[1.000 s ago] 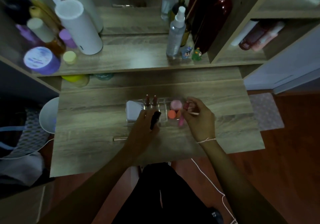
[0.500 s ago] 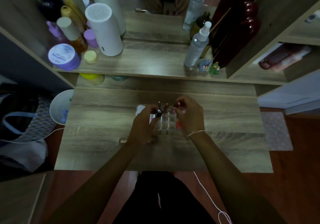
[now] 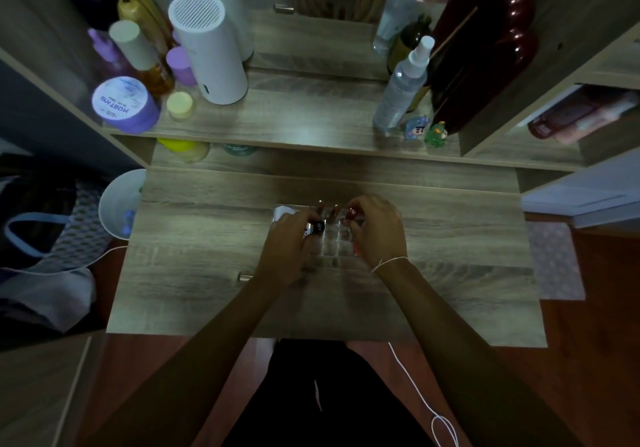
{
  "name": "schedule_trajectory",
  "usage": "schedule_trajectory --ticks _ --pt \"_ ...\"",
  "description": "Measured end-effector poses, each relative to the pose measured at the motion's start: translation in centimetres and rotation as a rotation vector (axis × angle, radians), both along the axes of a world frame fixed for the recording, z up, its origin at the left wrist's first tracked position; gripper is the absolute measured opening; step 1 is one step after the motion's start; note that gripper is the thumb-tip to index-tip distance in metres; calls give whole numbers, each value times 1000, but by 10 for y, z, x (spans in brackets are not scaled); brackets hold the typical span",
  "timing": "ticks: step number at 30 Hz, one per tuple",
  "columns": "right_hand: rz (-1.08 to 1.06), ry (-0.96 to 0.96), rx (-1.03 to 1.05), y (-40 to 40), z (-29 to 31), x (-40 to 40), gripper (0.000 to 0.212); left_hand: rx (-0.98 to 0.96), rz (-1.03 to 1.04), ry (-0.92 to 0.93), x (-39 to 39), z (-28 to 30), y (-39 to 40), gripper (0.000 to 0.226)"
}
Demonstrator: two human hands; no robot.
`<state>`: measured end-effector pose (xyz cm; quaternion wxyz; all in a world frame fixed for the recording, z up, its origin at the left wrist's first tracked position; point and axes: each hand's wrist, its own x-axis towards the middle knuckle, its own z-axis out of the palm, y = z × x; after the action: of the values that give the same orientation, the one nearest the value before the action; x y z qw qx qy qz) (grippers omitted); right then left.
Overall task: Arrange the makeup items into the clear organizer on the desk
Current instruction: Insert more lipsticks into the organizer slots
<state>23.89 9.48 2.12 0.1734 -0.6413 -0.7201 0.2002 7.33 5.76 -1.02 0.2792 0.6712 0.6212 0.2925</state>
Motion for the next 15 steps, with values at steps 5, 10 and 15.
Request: schedule_trajectory --ticks 5,10,15 --pt "29 -42 -25 2 0 1 21 -41 -45 92 0 -2 1 15" --pt "31 -56 -22 1 1 0 20 -30 -52 135 2 -4 -1 14" --pt "29 -47 -30 0 2 1 19 -58 -50 164 3 -7 -3 14"
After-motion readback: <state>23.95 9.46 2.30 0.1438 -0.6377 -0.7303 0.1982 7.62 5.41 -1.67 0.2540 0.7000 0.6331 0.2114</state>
